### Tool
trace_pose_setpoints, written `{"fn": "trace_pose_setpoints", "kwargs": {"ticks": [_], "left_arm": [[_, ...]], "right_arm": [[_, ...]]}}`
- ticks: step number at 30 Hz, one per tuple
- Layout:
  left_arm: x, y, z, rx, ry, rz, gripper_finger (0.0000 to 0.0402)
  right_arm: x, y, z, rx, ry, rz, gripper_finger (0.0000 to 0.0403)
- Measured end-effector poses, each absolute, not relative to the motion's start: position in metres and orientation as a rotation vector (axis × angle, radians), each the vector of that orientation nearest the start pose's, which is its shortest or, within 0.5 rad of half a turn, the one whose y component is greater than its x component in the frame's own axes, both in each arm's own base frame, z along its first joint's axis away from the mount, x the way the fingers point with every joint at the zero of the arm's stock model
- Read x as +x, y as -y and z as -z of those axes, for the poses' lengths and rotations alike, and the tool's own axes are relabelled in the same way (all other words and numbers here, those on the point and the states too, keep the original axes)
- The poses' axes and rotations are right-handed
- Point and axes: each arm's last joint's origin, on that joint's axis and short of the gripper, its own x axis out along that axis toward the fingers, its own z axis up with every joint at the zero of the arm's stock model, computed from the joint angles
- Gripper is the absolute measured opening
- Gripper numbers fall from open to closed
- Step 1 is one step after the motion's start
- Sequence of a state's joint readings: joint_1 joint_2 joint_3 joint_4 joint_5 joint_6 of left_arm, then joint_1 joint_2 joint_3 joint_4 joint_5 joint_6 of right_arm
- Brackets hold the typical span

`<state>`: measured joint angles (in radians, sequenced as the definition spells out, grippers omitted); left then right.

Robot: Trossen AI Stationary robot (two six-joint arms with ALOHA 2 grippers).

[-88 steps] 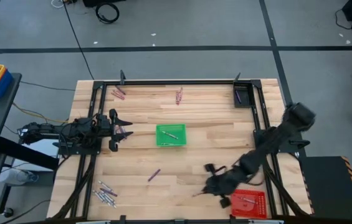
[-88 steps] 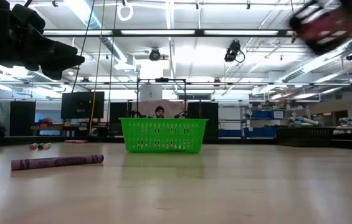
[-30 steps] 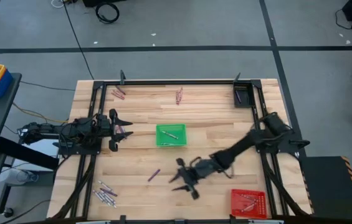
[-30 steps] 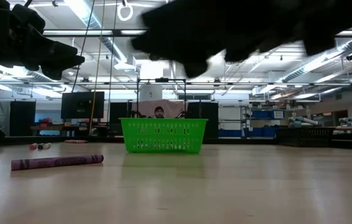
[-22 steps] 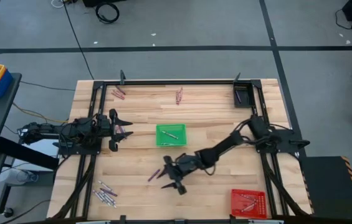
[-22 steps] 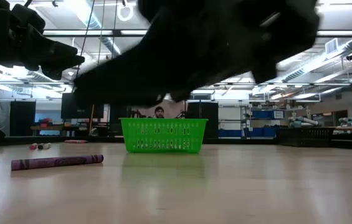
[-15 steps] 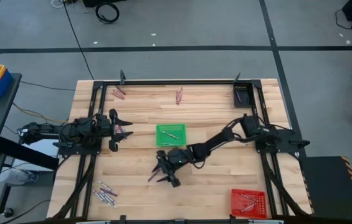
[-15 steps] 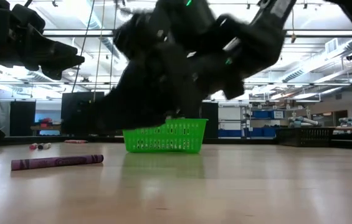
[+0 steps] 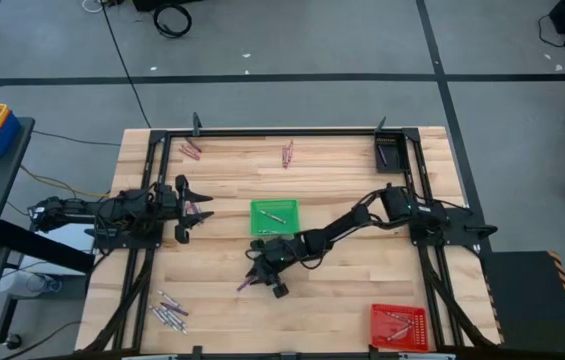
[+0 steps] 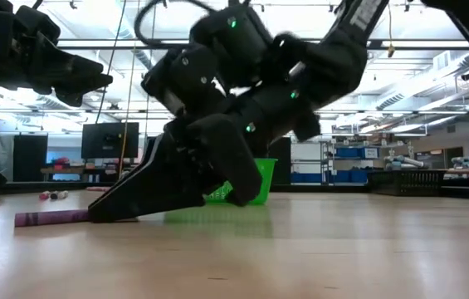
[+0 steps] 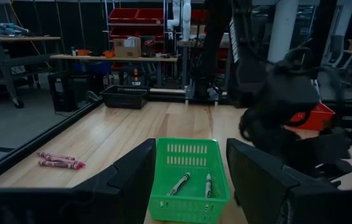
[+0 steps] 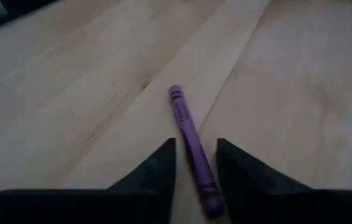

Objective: Sort crayons
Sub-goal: Put the violet crayon into the black basket

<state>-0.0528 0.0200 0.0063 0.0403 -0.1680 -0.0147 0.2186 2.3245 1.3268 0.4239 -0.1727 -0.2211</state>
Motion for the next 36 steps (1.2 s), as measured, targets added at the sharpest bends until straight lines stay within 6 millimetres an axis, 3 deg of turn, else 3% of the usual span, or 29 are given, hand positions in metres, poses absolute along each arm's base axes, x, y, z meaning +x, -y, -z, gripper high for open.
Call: {"fn": "trace_pose_setpoints", "kwargs": {"ticks": [6,13,17,21,29,33,36], "left_arm": [[0.098,0.0,-0.168,-0.018,0.028,-0.115,0.0208],[0.098,0.0,-0.168,-0.018,0.028,-0.116,0.0208],[0.098,0.0,-0.168,-0.018,0.028,-0.115,0.0208],[0.098,0.0,-0.168,-0.018,0.028,-0.116,0.0208],[0.098,0.0,-0.168,-0.018,0.028,-0.115,0.0208],[0.098,0.0,-0.168,-0.018,0.028,-0.115,0.0208],[0.098,0.0,-0.168,-0.018,0.028,-0.116,0.0208]], "right_arm": [[0.446,-0.118,-0.076,-0.304,-0.577,-0.393,0.0019],[0.44,-0.126,-0.085,-0.197,-0.632,-0.366,0.0041],[0.423,-0.134,-0.115,-0.196,-0.738,-0.349,0.0036],[0.405,-0.136,-0.173,-0.135,-0.738,-0.308,0.0024],[0.337,-0.118,-0.262,-0.133,-0.842,0.058,0.0028],[0.285,-0.092,-0.277,-0.13,-0.898,0.343,0.0028],[0.24,-0.066,-0.276,-0.042,-0.862,0.563,0.0028]]}}
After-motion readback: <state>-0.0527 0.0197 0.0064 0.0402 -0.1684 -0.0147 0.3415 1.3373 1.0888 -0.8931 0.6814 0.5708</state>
